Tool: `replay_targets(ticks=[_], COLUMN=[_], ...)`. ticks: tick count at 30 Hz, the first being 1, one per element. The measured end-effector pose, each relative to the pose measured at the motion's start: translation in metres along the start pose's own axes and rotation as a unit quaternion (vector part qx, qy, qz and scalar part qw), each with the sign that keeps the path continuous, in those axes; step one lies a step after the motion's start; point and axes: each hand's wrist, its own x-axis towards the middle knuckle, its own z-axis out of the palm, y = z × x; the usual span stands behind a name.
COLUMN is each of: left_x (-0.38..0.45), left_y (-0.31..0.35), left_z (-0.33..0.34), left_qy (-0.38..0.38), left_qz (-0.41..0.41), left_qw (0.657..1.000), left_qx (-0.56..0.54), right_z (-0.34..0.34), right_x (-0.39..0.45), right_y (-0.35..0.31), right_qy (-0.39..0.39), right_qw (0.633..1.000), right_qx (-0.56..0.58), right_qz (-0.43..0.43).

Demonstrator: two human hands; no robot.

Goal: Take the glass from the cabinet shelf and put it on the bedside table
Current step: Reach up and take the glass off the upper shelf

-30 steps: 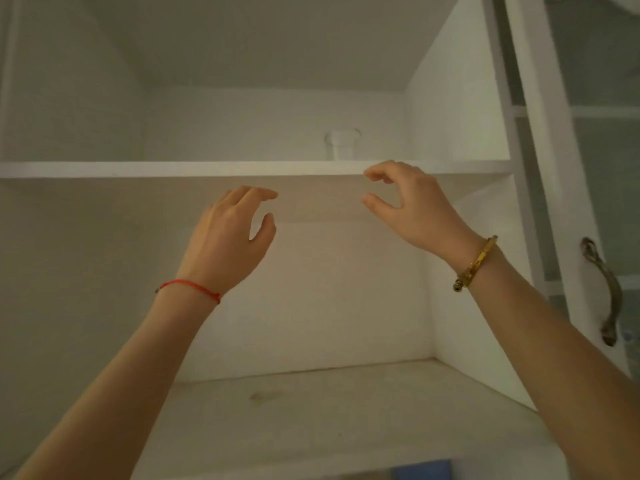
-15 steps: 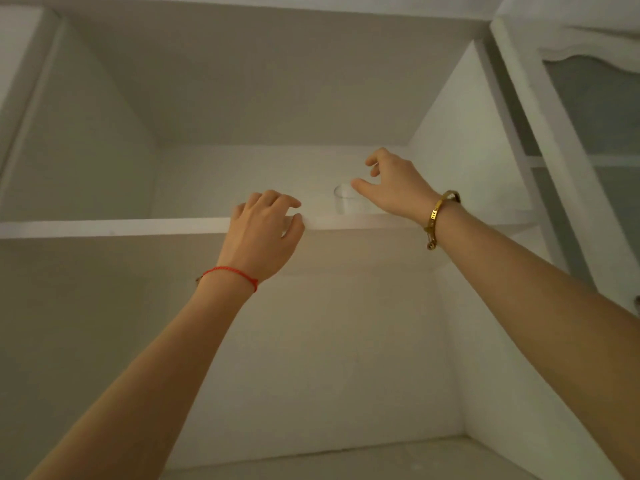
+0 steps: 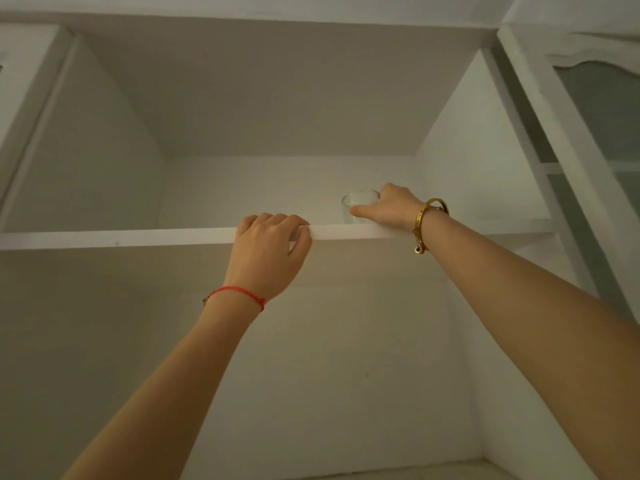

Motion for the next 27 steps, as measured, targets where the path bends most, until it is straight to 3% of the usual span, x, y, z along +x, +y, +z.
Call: replay_targets(ticks=[12,18,23,27], left_x=[-0.003,-0.002,-0.002,-0.002], left_y=[0.001,0.002,0.002,0.004], left_z=[0.004,0.004,0.002,-0.001], left_qy=[0.025,0.02,0.006,-0.016], left_qz=[-0.011,-0.02,-0.02,-0.028], left_qw=[1.0,1.0,1.0,0.999], left_qx=[-0.011,-0.01,-0.012,-0.015], right_z=[0.002,0.008,0.0,-0.009], right_x=[0.001,-0.001,-0.009,-0.026], right_y=[-0.001,0.003,-0.001,-0.008], right_qy=[-0.022,0.052,0.134,0.139], right_qw=[0.999,0.997,0.976,0.958], right_qx=[0.018,0.049,0.173,0.251], right_qz=[0.04,0.024,0.0,-0.019])
